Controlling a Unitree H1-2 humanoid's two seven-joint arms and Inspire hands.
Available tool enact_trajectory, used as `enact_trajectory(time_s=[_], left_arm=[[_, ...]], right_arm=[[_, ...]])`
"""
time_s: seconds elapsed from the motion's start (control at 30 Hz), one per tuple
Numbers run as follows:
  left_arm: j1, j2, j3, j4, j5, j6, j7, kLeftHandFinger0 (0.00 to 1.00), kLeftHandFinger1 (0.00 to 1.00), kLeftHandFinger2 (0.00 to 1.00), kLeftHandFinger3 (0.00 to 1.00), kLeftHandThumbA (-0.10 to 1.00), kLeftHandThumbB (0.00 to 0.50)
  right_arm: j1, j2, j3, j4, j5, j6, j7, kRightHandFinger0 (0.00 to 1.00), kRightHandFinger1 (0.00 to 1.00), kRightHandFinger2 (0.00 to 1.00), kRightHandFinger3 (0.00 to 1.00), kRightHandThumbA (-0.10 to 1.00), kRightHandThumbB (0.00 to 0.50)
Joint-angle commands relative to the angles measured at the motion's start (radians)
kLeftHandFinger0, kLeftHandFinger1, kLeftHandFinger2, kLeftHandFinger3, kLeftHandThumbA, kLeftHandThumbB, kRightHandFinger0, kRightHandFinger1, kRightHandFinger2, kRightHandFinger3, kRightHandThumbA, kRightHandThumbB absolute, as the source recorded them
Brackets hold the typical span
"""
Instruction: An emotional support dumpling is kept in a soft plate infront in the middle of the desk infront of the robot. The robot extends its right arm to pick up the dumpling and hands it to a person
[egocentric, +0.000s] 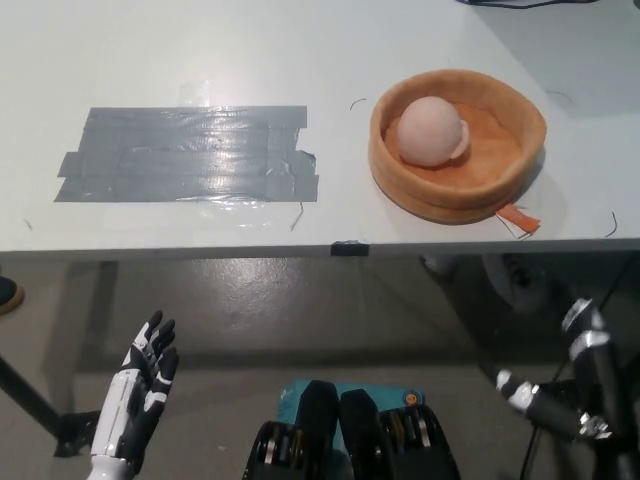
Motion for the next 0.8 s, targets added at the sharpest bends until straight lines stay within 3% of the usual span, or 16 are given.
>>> enact_trajectory(time_s=[0.0, 0.13, 0.27, 0.33, 0.37, 0.5, 0.6, 0.77], left_arm=[[-0.003, 0.004, 0.001, -0.017, 0.004, -0.04, -0.004, 1.0, 1.0, 1.0, 1.0, 0.81, 0.35], [-0.001, 0.005, 0.0, -0.021, -0.006, -0.038, -0.01, 1.0, 1.0, 1.0, 1.0, 0.81, 0.347], [0.001, 0.006, 0.0, -0.031, 0.002, -0.038, -0.007, 1.0, 1.0, 1.0, 1.0, 0.81, 0.341], [-0.001, 0.006, -0.001, -0.037, 0.005, -0.028, -0.008, 1.0, 1.0, 1.0, 1.0, 0.82, 0.351], [-0.004, 0.007, -0.001, -0.038, 0.008, -0.026, -0.008, 1.0, 1.0, 1.0, 1.0, 0.82, 0.35], [-0.02, 0.003, 0.001, -0.024, 0.011, -0.045, -0.002, 1.0, 1.0, 1.0, 1.0, 0.82, 0.35], [-0.016, 0.004, 0.001, -0.031, 0.006, -0.04, -0.006, 1.0, 1.0, 1.0, 1.0, 0.82, 0.343], [-0.016, 0.007, -0.002, -0.037, 0.015, -0.038, -0.006, 1.0, 1.0, 1.0, 1.0, 0.83, 0.343]], right_arm=[[-0.143, -0.072, -0.047, -0.172, -0.03, 0.105, 0.02, 1.0, 1.0, 1.0, 1.0, 0.92, 0.283], [-0.364, -0.2, -0.059, -0.251, -0.037, 0.386, 0.112, 1.0, 1.0, 1.0, 1.0, 0.94, 0.29], [-0.633, -0.363, 0.002, -0.138, 0.003, 0.647, 0.263, 1.0, 1.0, 1.0, 1.0, 0.92, 0.29], [-0.713, -0.402, 0.032, -0.056, -0.001, 0.669, 0.313, 1.0, 1.0, 1.0, 1.0, 0.9, 0.303], [-0.808, -0.436, 0.08, 0.048, -0.034, 0.698, 0.372, 1.0, 1.0, 1.0, 1.0, 0.93, 0.333], [-1.001, -0.464, 0.191, 0.314, -0.08, 0.702, 0.481, 1.0, 1.0, 1.0, 1.0, 0.95, 0.335], [-1.126, -0.424, 0.249, 0.521, -0.075, 0.727, 0.524, 1.0, 1.0, 1.0, 1.0, 0.87, 0.321], [-1.28, -0.354, 0.342, 0.824, -0.143, 0.699, 0.53, 1.0, 1.0, 1.0, 1.0, 0.89, 0.341]])
